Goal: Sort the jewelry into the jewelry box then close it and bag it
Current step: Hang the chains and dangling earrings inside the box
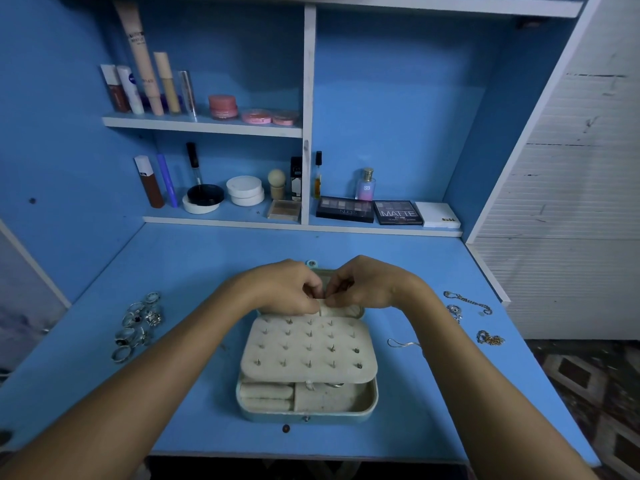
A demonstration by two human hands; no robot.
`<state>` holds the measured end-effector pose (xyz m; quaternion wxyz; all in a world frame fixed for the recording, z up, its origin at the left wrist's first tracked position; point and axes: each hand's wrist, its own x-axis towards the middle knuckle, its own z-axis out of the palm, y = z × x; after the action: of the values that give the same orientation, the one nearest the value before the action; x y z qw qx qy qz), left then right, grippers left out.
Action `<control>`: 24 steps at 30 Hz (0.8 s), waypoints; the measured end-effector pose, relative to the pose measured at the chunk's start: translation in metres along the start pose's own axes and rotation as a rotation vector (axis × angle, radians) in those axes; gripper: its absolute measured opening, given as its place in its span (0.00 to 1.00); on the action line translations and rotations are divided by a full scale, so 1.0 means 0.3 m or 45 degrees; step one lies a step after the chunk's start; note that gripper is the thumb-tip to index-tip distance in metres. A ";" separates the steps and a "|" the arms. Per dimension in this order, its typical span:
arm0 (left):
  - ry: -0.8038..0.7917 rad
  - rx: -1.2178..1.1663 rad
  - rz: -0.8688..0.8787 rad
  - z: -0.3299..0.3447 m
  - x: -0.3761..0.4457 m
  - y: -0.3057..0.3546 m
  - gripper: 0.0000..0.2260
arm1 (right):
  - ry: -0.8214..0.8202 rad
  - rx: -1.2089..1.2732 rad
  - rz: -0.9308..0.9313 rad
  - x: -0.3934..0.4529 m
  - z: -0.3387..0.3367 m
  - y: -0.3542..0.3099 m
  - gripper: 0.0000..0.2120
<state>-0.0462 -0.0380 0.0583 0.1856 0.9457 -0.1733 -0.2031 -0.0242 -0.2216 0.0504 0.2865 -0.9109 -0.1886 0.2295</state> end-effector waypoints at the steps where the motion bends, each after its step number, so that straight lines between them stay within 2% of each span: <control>1: -0.005 -0.012 -0.004 0.000 0.000 0.004 0.03 | -0.001 0.010 0.001 -0.001 0.000 0.000 0.02; 10: -0.068 0.138 -0.120 -0.009 0.013 0.032 0.18 | -0.014 0.075 0.002 -0.009 -0.001 0.007 0.02; 15: -0.009 0.091 -0.064 -0.043 -0.004 0.014 0.06 | -0.003 0.084 0.004 -0.008 0.000 0.012 0.03; 19: 0.180 0.050 -0.022 -0.078 -0.012 -0.033 0.10 | 0.000 0.008 0.022 -0.004 0.008 0.008 0.03; 24: 0.094 0.028 -0.044 -0.065 -0.009 -0.061 0.09 | 0.010 -0.022 0.038 -0.001 0.012 -0.003 0.03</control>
<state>-0.0350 -0.0154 0.0680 0.1780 0.9573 -0.1522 -0.1693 -0.0266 -0.2196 0.0485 0.2760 -0.9168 -0.1760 0.2286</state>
